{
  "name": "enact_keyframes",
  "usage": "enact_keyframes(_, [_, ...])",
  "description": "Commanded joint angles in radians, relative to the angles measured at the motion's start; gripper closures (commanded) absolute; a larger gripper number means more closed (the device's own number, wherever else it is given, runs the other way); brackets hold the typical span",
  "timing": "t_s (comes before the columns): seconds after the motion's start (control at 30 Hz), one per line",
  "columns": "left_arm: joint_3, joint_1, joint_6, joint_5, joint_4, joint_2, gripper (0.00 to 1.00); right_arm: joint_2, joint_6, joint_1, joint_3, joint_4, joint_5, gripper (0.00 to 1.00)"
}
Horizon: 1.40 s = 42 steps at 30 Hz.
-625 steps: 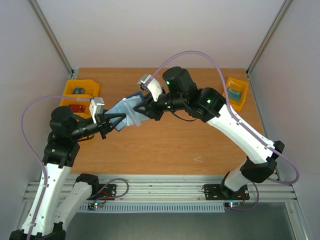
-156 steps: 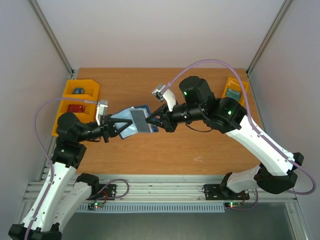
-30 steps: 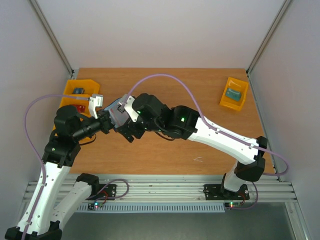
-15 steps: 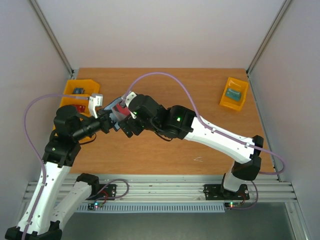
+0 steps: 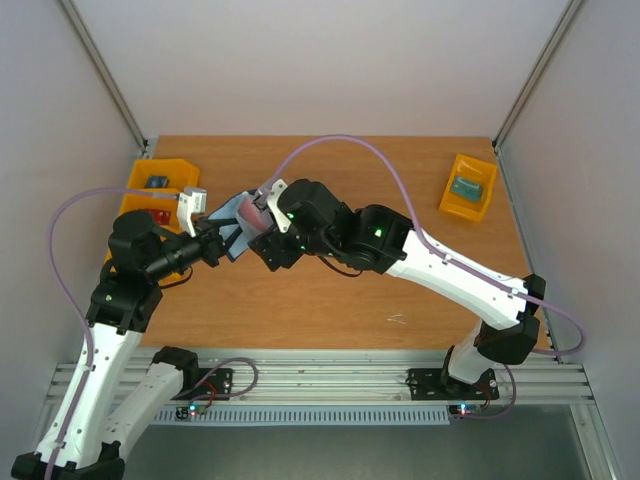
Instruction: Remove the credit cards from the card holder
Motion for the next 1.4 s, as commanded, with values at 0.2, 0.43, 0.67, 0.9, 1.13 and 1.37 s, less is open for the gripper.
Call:
enact_keyframes(0.2, [0.000,-0.003,0.076,0.080,0.015,-0.027,1.00,-0.075,0.044,-0.071,-0.043,0.029,0.009,0.20])
enact_keyframes(0.43, [-0.002,-0.003,0.080,0.098,0.020,-0.027,1.00,-0.079,0.050,-0.082,-0.053,0.037,-0.004,0.26])
enact_keyframes(0.67, [-0.006,-0.004,0.085,0.097,0.012,-0.033,1.00,-0.146,0.024,-0.133,-0.105,0.085,-0.189,0.24])
enact_keyframes(0.9, [-0.011,-0.004,0.106,0.112,-0.001,-0.039,1.00,-0.188,0.019,-0.228,-0.130,0.073,-0.380,0.26])
enact_keyframes(1.13, [-0.008,-0.003,0.126,0.116,-0.014,-0.044,1.00,-0.189,0.021,-0.240,-0.135,0.072,-0.403,0.29])
enact_keyframes(1.37, [-0.009,-0.004,0.142,0.124,-0.019,-0.045,1.00,-0.204,0.008,-0.250,-0.135,0.075,-0.379,0.32])
